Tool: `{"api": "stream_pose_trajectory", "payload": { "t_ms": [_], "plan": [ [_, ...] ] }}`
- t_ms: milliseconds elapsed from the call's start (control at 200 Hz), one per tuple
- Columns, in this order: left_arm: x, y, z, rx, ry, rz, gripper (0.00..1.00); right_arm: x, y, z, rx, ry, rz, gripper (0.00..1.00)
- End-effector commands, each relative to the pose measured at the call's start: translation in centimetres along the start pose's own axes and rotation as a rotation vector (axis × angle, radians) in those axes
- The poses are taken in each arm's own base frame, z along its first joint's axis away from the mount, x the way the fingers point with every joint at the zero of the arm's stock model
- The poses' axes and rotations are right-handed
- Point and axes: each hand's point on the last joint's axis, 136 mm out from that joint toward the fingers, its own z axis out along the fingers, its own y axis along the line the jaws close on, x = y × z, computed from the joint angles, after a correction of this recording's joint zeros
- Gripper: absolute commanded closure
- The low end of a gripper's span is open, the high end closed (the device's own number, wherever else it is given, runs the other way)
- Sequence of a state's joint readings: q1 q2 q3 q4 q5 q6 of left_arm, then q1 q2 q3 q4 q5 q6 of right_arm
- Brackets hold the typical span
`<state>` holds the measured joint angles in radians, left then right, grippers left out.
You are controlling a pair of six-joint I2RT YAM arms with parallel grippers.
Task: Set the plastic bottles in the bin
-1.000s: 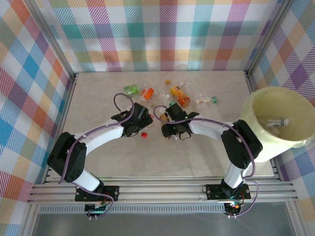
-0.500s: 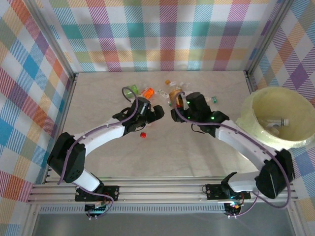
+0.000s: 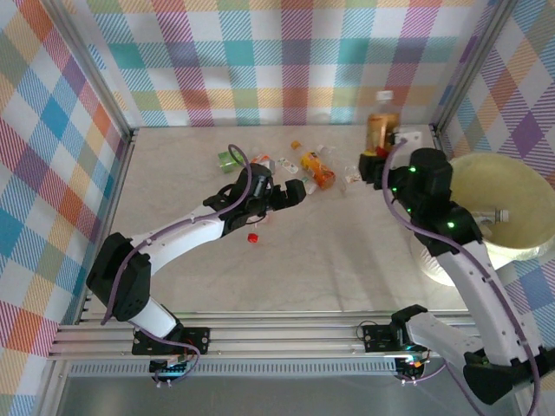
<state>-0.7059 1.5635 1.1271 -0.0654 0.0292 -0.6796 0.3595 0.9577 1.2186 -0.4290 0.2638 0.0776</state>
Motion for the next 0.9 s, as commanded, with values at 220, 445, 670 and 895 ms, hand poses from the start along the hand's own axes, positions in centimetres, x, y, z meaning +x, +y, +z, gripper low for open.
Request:
{"api": "stream_pose_trajectory", "payload": {
  "t_ms": [220, 445, 670, 895],
  "plan": [
    [-0.4, 0.0, 0.0, -0.020, -0.020, 0.002, 0.00, -4.3, -13.7, -5.0, 0.577, -0.157, -0.032, 0.40],
    [-0.3, 0.7, -0.3, -0.050, -0.022, -0.004, 0.00, -1.3, -20.2, -6.9, 0.757, -0.114, 0.108, 0.41],
    [-0.3, 0.7, -0.1, -0.063, -0.012, -0.003, 0.00, 2.7, -24.7, -8.9, 0.941, -0.088, 0.228, 0.37],
    [-0.1, 0.4, 0.4, -0.063, 0.022, 0.007, 0.00, 5.6, -26.3, -10.1, 1.028, -0.082, 0.323, 0.20]
  ]
}}
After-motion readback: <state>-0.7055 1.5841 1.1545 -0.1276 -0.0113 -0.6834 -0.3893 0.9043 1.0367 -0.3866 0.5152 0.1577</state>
